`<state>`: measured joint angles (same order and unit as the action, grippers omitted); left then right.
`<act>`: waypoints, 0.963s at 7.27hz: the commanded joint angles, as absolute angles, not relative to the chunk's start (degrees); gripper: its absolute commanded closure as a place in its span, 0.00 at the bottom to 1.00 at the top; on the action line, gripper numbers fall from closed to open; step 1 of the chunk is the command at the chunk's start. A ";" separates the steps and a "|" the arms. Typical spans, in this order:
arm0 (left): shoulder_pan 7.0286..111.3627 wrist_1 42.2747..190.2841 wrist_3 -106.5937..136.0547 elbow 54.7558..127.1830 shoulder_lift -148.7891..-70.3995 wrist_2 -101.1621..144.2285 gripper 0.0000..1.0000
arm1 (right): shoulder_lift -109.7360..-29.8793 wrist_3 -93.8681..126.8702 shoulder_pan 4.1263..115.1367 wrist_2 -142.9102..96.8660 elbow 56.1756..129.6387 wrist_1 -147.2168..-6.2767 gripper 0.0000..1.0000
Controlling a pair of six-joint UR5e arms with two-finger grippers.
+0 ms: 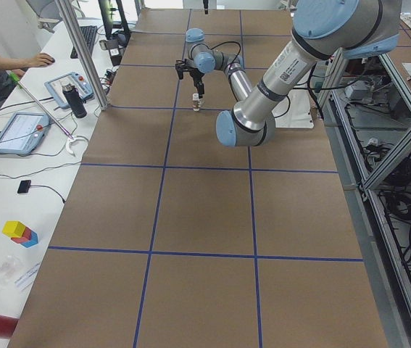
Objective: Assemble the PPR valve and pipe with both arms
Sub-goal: 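Withdraw the left arm from the valve while the right arm reaches toward the silver fitting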
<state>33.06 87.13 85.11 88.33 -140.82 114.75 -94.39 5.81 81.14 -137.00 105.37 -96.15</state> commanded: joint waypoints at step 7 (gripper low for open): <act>38.92 87.01 59.48 119.43 -105.59 115.40 0.00 | -94.12 35.08 66.83 -136.15 106.44 -74.76 0.00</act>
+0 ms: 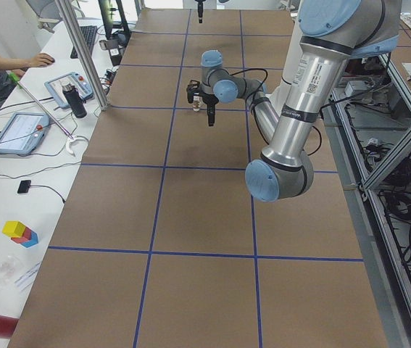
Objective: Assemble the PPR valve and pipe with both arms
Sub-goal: 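Withdraw the left arm from the valve while the right arm reaches toward the silver fitting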
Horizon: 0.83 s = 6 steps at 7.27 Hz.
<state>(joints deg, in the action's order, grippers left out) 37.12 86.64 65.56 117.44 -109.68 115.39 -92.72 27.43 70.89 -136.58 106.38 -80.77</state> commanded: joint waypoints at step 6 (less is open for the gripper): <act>47.55 87.19 47.99 119.71 -96.77 121.29 0.00 | -99.05 53.25 51.87 -126.39 107.14 -59.07 0.00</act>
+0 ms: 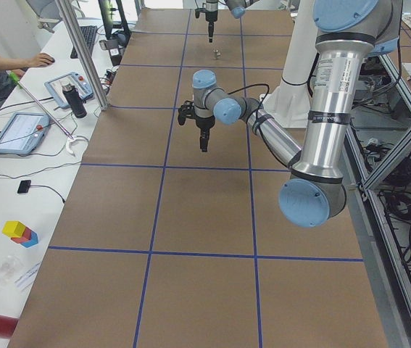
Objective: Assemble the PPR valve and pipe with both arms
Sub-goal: 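Withdraw the left arm from the valve while the right arm reaches toward the silver fitting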
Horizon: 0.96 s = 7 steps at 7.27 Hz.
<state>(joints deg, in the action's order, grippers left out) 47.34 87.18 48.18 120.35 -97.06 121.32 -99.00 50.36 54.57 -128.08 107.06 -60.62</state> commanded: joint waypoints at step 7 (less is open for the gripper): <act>47.99 87.28 47.99 117.17 -97.47 121.38 0.00 | -98.79 57.48 47.21 -122.81 107.14 -59.06 0.00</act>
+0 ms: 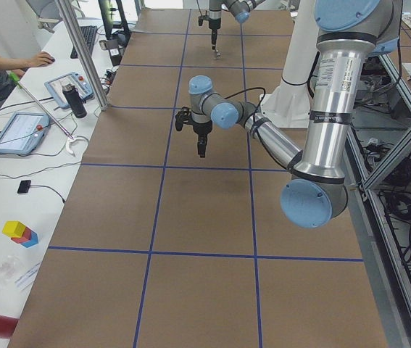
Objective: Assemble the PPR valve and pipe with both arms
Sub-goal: 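Grasp the small silver tee fitting with the right gripper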
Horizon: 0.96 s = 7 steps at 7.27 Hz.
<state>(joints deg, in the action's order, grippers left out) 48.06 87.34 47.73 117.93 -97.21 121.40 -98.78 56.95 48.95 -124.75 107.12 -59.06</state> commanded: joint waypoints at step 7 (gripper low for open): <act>48.08 87.28 48.16 117.60 -97.12 121.38 0.00 | -99.14 57.57 44.04 -119.27 107.05 -59.33 0.29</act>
<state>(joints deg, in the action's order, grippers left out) 48.03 87.31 48.16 117.45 -97.29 121.38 -99.14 57.56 44.50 -119.55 107.08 -59.28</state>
